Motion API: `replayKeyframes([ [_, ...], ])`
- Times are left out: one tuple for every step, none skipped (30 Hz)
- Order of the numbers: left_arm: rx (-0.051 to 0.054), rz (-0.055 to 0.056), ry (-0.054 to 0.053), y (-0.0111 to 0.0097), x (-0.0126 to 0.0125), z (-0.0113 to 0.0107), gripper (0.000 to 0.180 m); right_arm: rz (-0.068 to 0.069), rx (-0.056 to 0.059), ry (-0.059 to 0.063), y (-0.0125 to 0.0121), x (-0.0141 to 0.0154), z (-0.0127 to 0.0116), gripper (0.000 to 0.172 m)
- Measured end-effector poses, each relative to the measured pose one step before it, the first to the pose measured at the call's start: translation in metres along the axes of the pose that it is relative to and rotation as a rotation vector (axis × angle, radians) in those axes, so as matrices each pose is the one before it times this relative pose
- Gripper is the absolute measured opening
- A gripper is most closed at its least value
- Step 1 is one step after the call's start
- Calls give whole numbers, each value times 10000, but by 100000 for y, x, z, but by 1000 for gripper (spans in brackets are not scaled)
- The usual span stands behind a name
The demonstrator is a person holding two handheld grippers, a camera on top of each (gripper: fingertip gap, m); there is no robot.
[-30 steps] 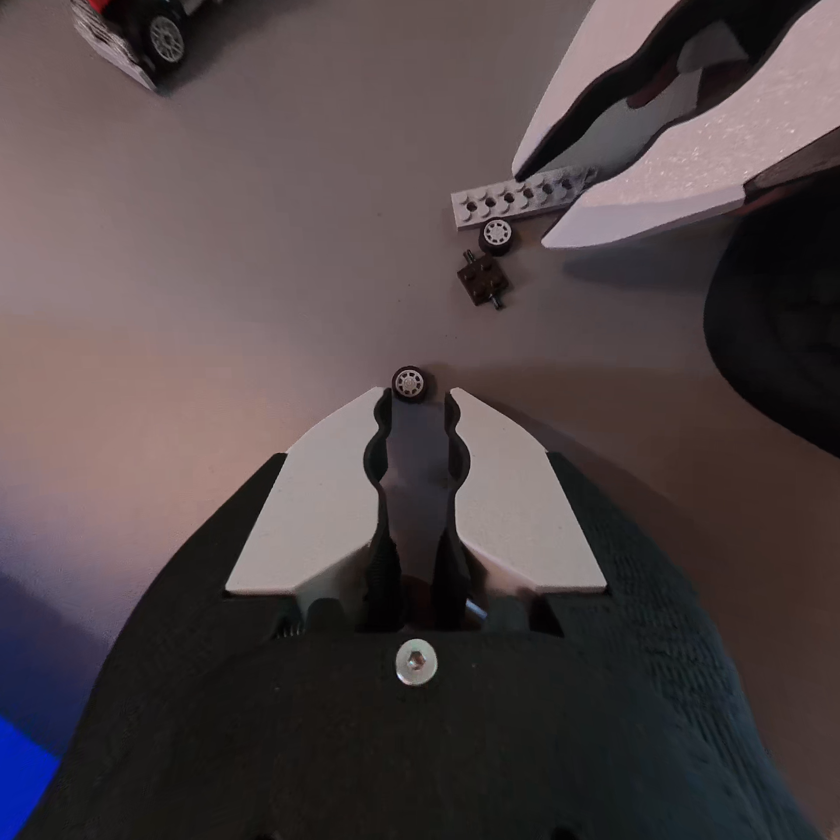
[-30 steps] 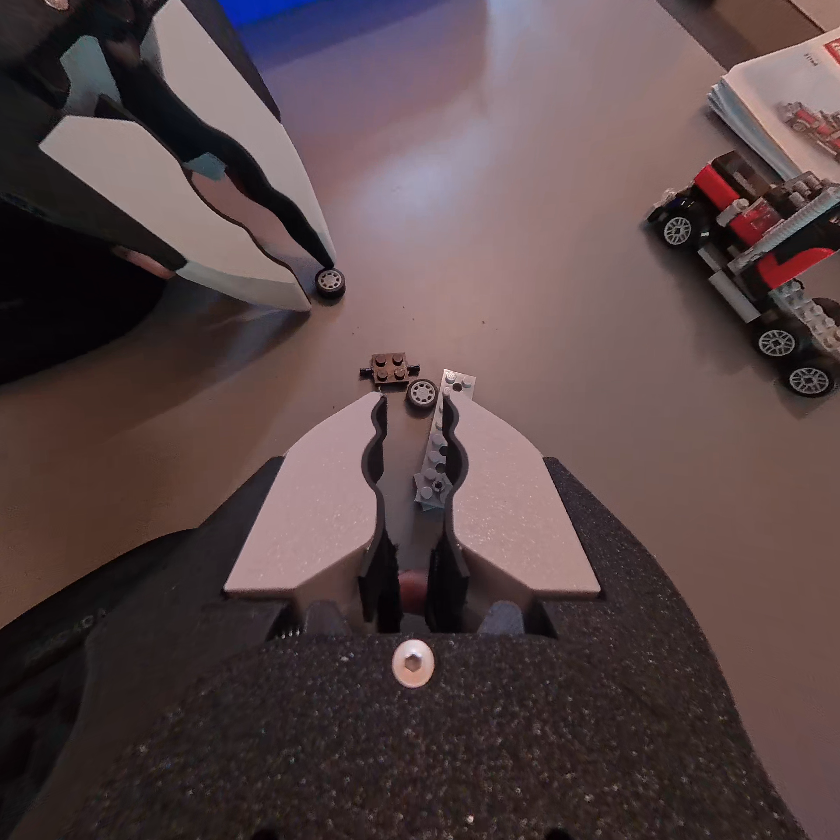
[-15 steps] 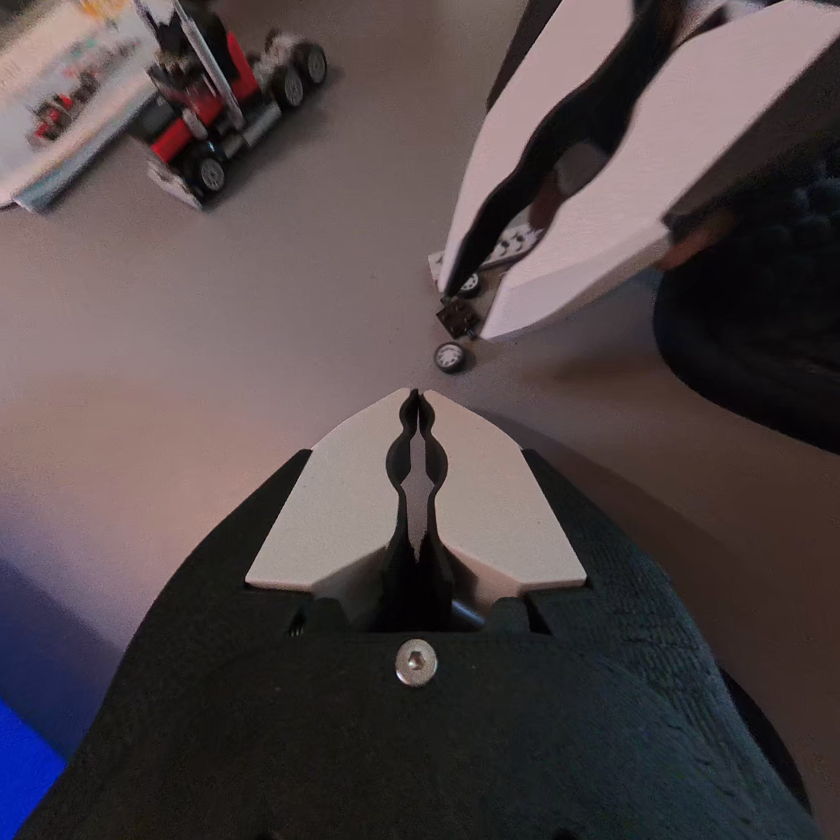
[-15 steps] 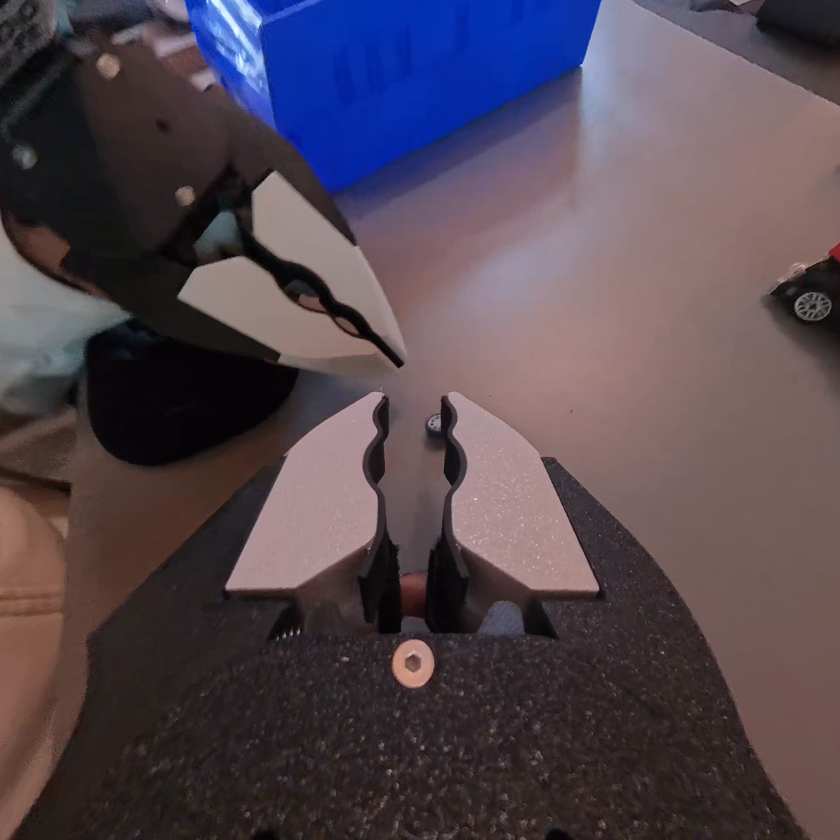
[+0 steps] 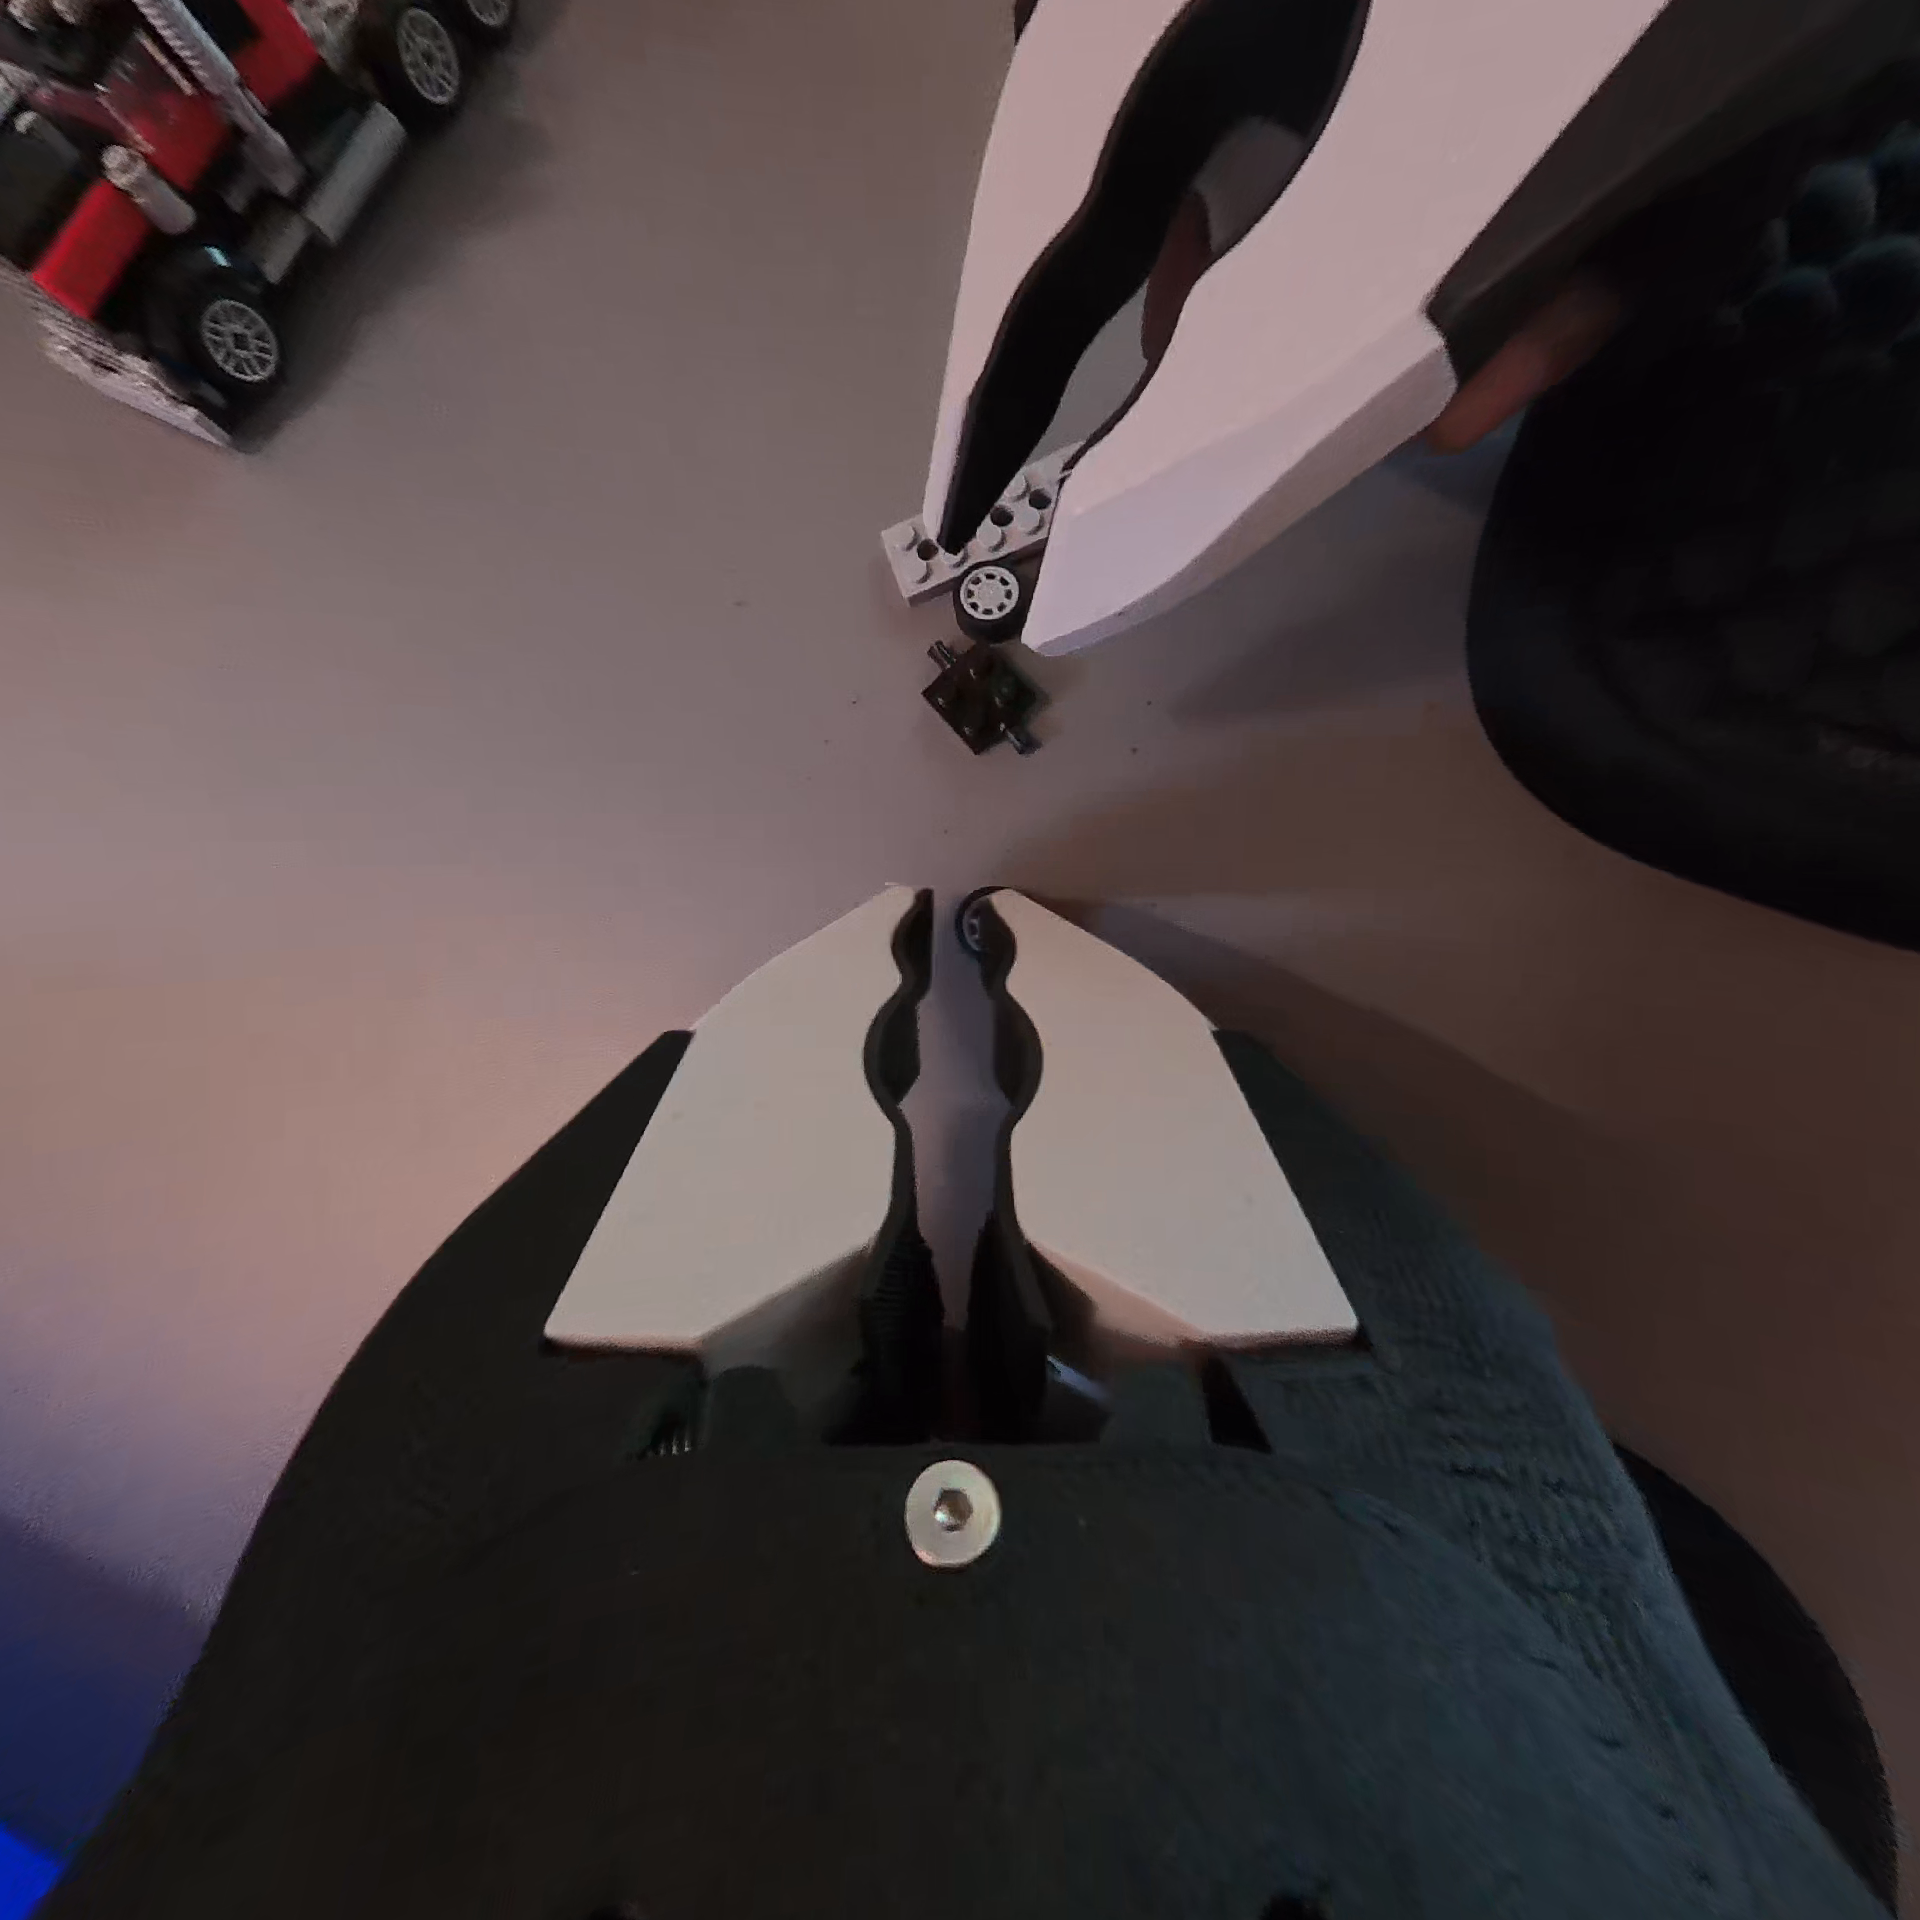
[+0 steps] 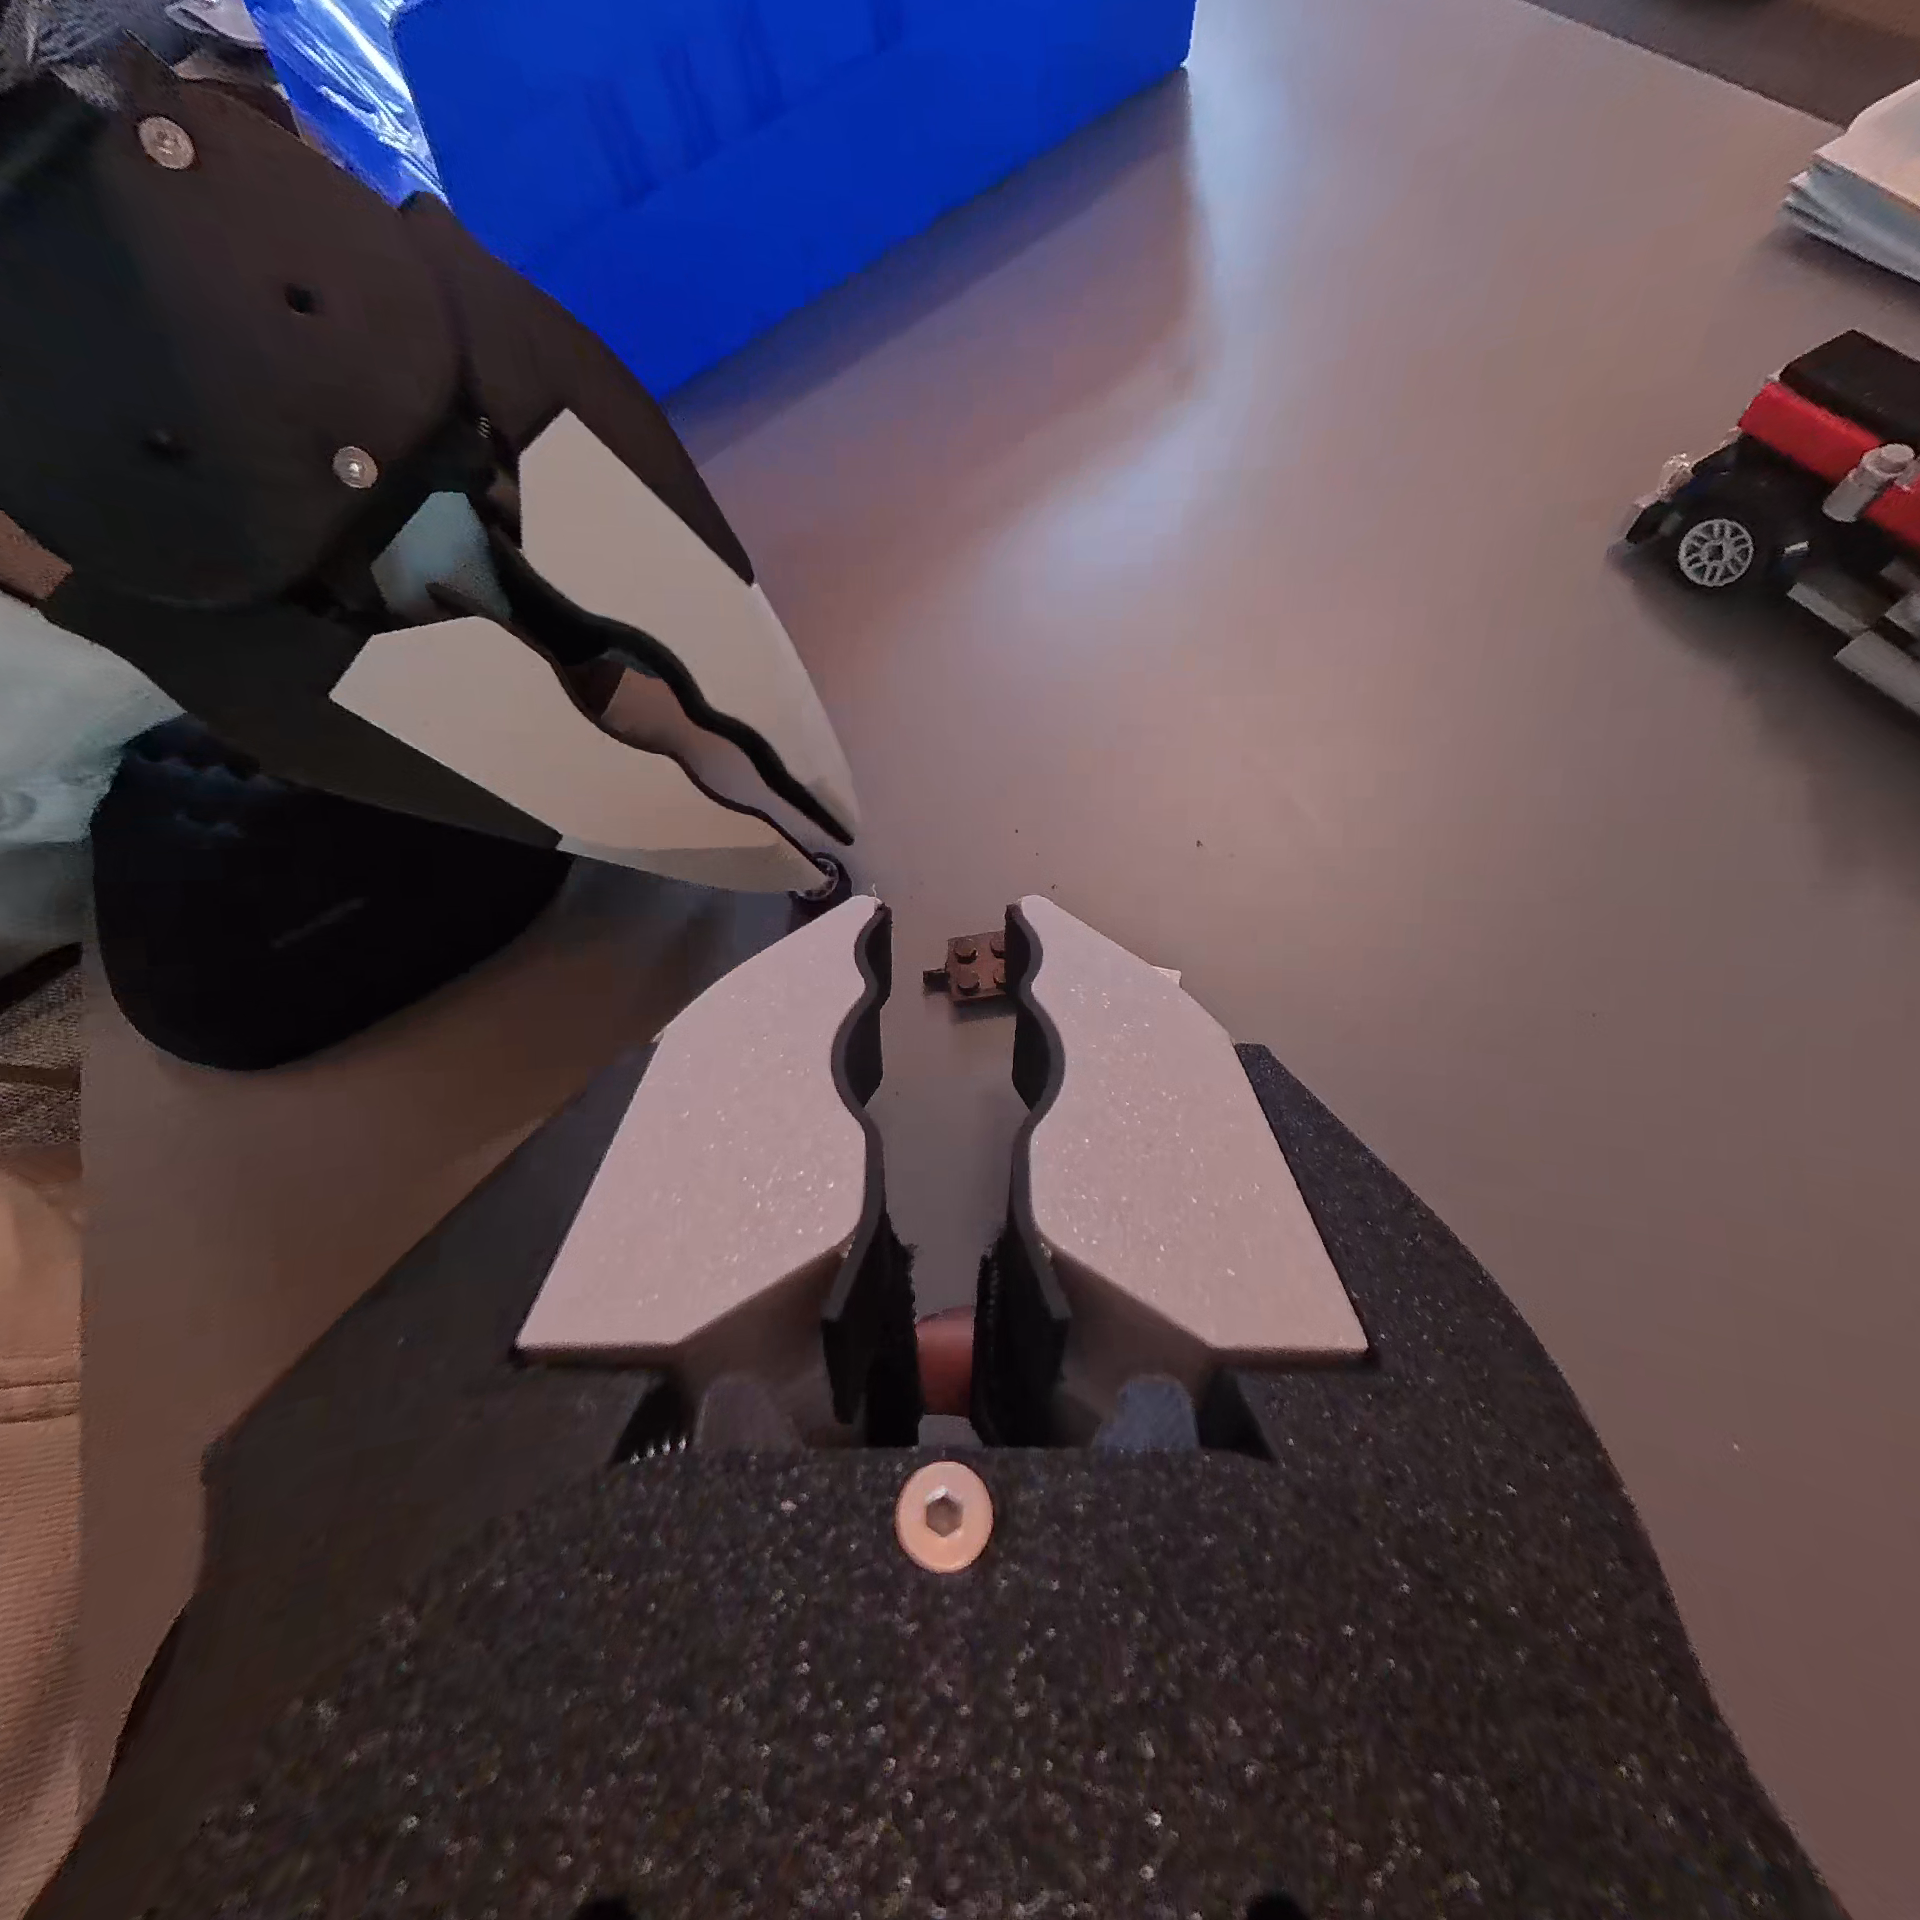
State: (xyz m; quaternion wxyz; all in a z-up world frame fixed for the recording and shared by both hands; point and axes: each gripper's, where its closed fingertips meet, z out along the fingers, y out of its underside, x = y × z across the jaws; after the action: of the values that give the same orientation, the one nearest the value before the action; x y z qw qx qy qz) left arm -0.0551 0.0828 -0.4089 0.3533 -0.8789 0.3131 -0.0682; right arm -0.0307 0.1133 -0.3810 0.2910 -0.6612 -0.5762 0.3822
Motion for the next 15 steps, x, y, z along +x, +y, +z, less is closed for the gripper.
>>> replayKeyframes([
  [-3, 59, 71, 37, 135, -3, 4, -34, 5, -21, 3, -12, 10, 20],
  [-3, 23, 30, 35, 52, 6, 2, -21, -1, -48, 21, -42, 24, 20],
  [-4, -8, 10, 5, 5, -1, 2, -1, -11, -83, 26, -72, 37, 20],
  [-2, -3, 30, 16, 22, -25, 2, -2, -10, -109, 33, -114, 29, 21],
  [35, 7, 72, -19, 76, -51, 6, -1, 18, -99, -8, -107, -1, 21],
  [80, -26, 77, -71, 53, -87, 15, 15, 52, -39, -54, -15, -38, 21],
  [97, -57, 88, -90, 50, -117, 22, 35, 61, -10, -57, 18, -49, 21],
  [121, -57, 119, -106, 70, -144, 24, 30, 65, -22, -61, 4, -69, 21],
  [151, -31, 164, -157, 133, -147, 24, 25, 56, -20, -54, -8, -43, 21],
  [132, -6, 177, -139, 176, -120, 24, 22, 41, -12, -38, 7, -31, 20],
  [68, -19, 108, -64, 88, -59, 24, 17, 19, -10, -15, 5, -15, 20],
  [-43, -32, 61, 72, 23, 55, 24, 6, -2, -2, 8, 15, 1, 20],
  [-182, -14, 79, 232, 49, 171, 24, -21, -8, 21, 15, 26, 32, 20],
  [-289, -1, 58, 327, 43, 265, 24, -43, -9, 29, 13, 21, 29, 20],
  [-325, 14, -6, 336, 0, 298, 24, -53, -6, 2, 17, -16, 23, 20],
])
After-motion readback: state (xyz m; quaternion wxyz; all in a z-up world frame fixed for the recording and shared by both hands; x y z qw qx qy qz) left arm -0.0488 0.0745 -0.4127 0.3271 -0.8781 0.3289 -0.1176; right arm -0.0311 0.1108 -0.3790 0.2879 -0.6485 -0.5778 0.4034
